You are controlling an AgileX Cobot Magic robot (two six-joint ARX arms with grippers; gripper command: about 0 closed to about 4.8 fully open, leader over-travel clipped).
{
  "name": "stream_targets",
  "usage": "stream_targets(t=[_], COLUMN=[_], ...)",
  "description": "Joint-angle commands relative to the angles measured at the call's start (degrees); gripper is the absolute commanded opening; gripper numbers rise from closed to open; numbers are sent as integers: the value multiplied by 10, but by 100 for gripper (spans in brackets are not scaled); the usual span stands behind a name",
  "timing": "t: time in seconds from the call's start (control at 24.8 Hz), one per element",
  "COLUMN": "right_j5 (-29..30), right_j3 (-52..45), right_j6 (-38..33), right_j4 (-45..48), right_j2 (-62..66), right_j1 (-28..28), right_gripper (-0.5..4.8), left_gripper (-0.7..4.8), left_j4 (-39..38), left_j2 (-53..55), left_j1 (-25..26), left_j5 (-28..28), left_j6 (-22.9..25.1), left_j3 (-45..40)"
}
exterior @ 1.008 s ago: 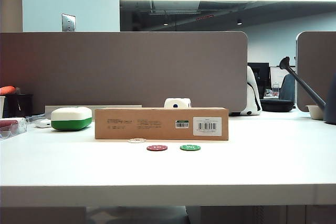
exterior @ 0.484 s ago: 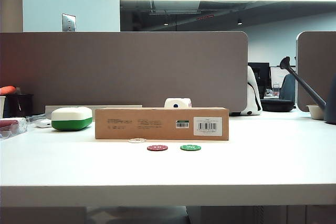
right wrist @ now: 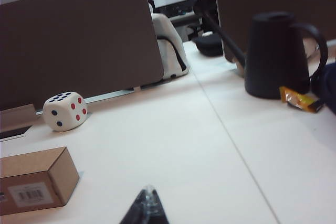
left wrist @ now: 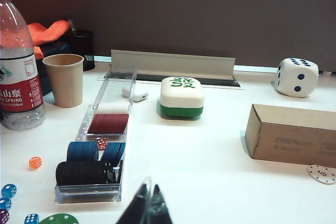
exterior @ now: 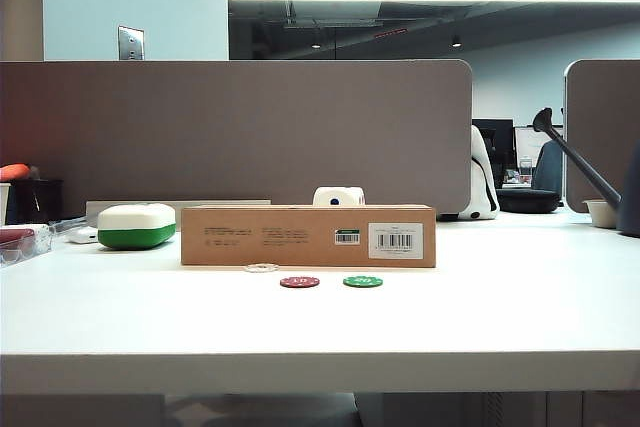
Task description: Push the chip with the lowest value in the row forward next to the rectangular box.
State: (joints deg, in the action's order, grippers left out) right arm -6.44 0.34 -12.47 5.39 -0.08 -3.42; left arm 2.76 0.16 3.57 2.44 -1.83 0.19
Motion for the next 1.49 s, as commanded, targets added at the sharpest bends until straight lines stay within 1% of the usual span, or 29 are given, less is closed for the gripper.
stream_targets(t=[0.04,0.12,0.32,0.52,0.65,0.73,0.85,1.17,1.49], right_j5=[0,0,1,1,1,2,3,37,53], right_j3=[-3,-3,-3,-3,-3,-3,-3,-3,-3], right_j6=[25,39,110,112,112,110,110,112,113], right_j4=[11,10,4,-4,-62,-73,-68,-65,-64], right_j2=[0,0,0,0,0,0,0,0,0], right_j1=[4,4,3,3,2,2,-1,0,0], right_gripper=[-9,-9,-9,-9,-9,-9,-9,-9,-9], left_gripper=[-5,-5,-5,-5,-5,-5,-5,-5,-5], left_j4=[7,7,7,7,7,7,7,7,7], left_j2=[0,0,0,0,0,0,0,0,0], left_j1=[0,0,0,0,0,0,0,0,0], left_j5=[2,2,2,2,2,2,2,2,2], left_j6=[-2,-2,-1,-2,-2,-1,-1,-2,-2], left_j3=[2,2,2,2,2,2,2,2,2])
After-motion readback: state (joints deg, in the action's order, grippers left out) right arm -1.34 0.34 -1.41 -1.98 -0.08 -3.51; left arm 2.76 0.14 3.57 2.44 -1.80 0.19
